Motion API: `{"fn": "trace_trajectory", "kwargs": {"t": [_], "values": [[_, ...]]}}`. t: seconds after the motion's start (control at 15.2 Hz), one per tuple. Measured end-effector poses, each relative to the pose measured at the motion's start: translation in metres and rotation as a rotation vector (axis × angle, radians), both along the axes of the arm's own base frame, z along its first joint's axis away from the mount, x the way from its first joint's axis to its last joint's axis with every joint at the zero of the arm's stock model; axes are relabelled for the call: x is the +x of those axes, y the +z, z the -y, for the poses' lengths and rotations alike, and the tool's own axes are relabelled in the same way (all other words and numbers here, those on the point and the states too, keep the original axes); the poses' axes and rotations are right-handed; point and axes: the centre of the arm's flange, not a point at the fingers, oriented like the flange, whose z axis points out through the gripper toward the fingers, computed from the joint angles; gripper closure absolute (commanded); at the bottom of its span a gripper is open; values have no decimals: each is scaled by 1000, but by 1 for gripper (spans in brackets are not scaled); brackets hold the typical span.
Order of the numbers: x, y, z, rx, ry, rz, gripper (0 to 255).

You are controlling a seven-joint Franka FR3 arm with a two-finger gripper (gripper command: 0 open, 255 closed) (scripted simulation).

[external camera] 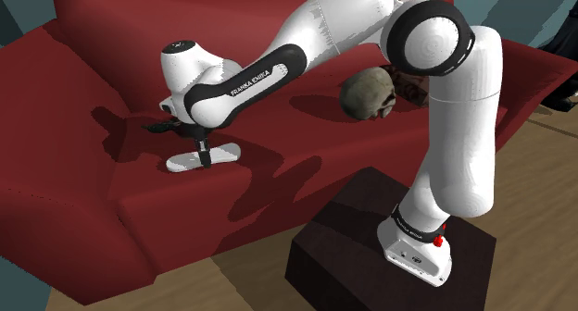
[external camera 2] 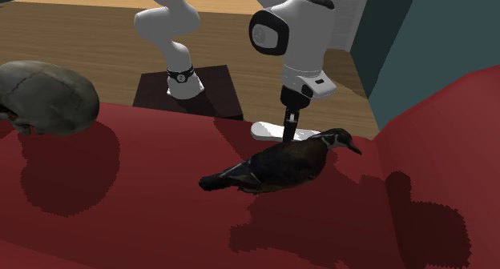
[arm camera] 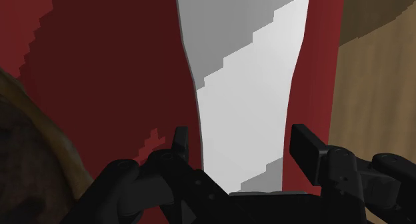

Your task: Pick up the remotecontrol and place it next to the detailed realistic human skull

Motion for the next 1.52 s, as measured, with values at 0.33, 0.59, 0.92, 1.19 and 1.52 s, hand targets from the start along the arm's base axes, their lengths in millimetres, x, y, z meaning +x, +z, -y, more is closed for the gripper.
{"fn": "trace_trajectory", "kwargs": {"t": [0.33,0.59,0.92,1.19,1.52], "values": [[0,11,0,0,0,0,255],[0,32,0,0,0,0,255],[1,57,0,0,0,0,255],[0,78,1,0,0,1,255],[0,105,-1,0,0,1,255]]}}
